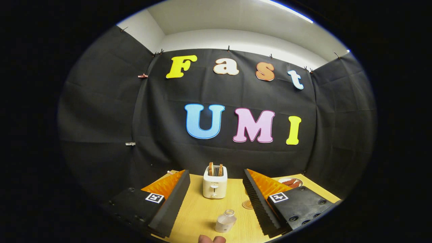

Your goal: Take the bottle from table, then pour the juice into the cup, finally place the bottle on the coaster

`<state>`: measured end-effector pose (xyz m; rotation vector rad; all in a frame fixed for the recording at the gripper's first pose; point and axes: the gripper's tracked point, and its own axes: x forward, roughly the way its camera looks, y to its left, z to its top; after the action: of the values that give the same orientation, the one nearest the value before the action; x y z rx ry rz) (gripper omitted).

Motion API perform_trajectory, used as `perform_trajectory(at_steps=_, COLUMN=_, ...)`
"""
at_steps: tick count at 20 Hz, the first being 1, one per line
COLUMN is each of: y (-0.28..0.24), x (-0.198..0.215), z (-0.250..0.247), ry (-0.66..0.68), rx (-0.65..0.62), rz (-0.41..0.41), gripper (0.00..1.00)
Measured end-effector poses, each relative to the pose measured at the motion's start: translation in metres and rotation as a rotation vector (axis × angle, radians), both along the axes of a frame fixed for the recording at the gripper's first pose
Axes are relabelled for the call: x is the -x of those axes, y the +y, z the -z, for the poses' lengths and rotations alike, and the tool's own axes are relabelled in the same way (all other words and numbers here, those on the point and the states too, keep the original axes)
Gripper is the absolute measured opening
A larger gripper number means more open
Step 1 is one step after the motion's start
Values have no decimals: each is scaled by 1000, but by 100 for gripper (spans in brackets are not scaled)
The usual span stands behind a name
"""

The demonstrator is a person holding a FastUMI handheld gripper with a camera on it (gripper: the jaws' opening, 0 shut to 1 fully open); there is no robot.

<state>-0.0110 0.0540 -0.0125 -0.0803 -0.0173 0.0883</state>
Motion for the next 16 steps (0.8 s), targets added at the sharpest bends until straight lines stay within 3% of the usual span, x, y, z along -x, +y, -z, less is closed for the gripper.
perform_trajectory(at_steps=6, y=3, x=9, z=34, ry=-5, rx=-35, rz=-2, gripper=96)
perform_trajectory(at_steps=16, y=-13, x=30, z=162, ry=91, rx=-12, rz=61, gripper=96)
